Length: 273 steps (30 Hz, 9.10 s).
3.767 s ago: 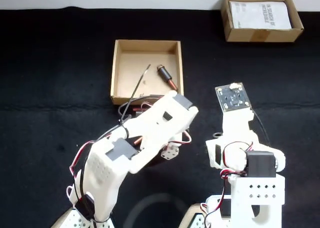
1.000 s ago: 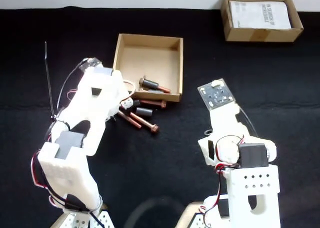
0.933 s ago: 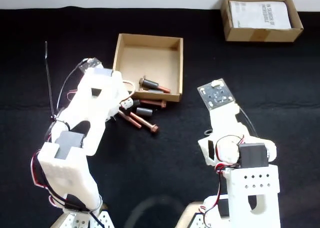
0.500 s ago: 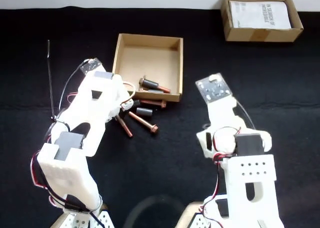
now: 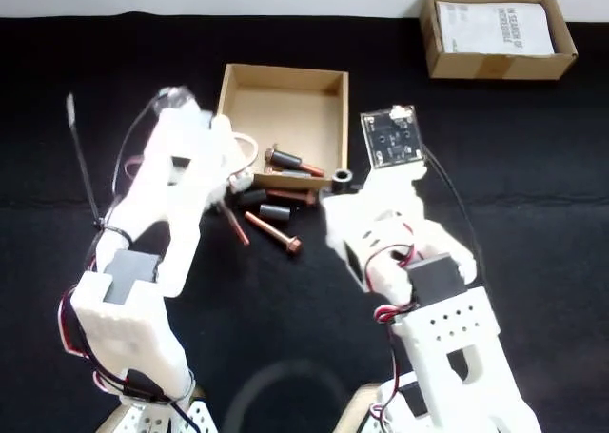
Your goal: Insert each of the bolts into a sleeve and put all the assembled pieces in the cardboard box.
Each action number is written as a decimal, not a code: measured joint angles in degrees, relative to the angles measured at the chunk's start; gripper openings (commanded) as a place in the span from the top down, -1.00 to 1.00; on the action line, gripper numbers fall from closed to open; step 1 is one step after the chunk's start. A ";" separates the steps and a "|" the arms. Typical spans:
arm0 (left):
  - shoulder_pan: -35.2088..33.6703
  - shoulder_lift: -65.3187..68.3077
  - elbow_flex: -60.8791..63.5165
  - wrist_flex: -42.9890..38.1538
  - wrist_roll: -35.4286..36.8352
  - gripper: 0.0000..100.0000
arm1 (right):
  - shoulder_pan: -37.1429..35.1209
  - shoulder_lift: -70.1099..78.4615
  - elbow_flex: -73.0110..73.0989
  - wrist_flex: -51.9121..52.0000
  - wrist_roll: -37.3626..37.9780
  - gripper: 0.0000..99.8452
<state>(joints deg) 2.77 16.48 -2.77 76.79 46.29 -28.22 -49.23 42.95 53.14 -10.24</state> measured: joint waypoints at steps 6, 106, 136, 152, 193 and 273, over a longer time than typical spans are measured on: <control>0.00 -11.78 -13.10 8.97 -8.70 0.98 | -3.52 -5.80 3.87 -2.11 -4.92 0.99; 31.82 -78.42 41.14 -7.82 -28.31 0.57 | -5.98 -40.35 35.60 -11.52 9.41 0.99; -26.37 -119.65 84.13 -18.81 -36.57 0.98 | 2.20 44.48 -27.60 -16.09 32.79 0.99; -37.71 -120.09 98.90 -33.76 -36.57 0.98 | 1.76 72.88 -56.44 0.00 63.56 0.78; -37.71 -120.09 98.90 -24.53 -36.57 0.98 | -11.78 79.91 -62.42 31.56 51.16 0.68; -5.63 -104.88 63.47 -0.79 -50.90 0.98 | 24.62 -26.37 -42.11 47.47 11.96 0.98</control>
<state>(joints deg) -2.86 -88.40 60.70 76.00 -4.62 -3.60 -75.60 0.84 100.62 1.71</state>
